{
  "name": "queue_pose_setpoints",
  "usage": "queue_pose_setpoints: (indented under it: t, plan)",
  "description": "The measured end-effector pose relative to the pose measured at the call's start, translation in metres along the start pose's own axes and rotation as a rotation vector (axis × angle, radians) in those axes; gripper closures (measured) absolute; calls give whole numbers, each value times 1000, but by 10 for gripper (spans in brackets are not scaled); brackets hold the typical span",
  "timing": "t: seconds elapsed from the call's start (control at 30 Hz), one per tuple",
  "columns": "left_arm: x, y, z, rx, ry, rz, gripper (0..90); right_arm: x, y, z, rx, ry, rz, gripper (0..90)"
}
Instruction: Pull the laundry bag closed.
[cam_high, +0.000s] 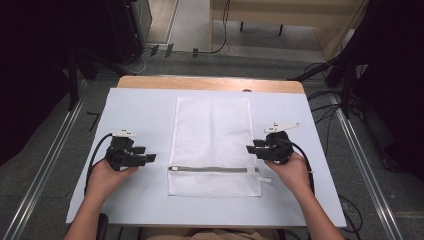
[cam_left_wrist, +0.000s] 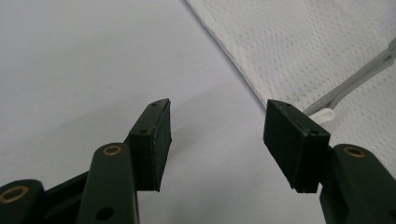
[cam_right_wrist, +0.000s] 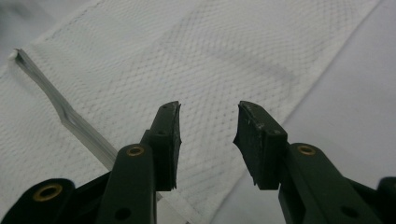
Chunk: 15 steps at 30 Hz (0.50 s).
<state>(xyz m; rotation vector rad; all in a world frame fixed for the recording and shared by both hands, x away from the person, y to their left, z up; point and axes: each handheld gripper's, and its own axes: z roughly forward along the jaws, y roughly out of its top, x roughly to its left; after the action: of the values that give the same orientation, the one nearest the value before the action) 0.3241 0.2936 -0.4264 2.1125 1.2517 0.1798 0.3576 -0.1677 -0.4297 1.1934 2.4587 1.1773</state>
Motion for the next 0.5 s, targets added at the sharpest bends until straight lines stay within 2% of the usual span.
queue_pose_setpoints:
  t: [0.2,0.3,0.4,0.5]
  plan:
    - [1,-2,0,4,2,9,422,12,4,7,11,26,-36,604]
    - [1,0,2,-5,-15,4,422,18,6,9,16,32,-60,621]
    - [2,2,5,-20,-27,-1,421,26,9,10,11,58,-52,630]
    - [3,3,6,-14,-24,3,422,35,11,13,16,81,-77,638]
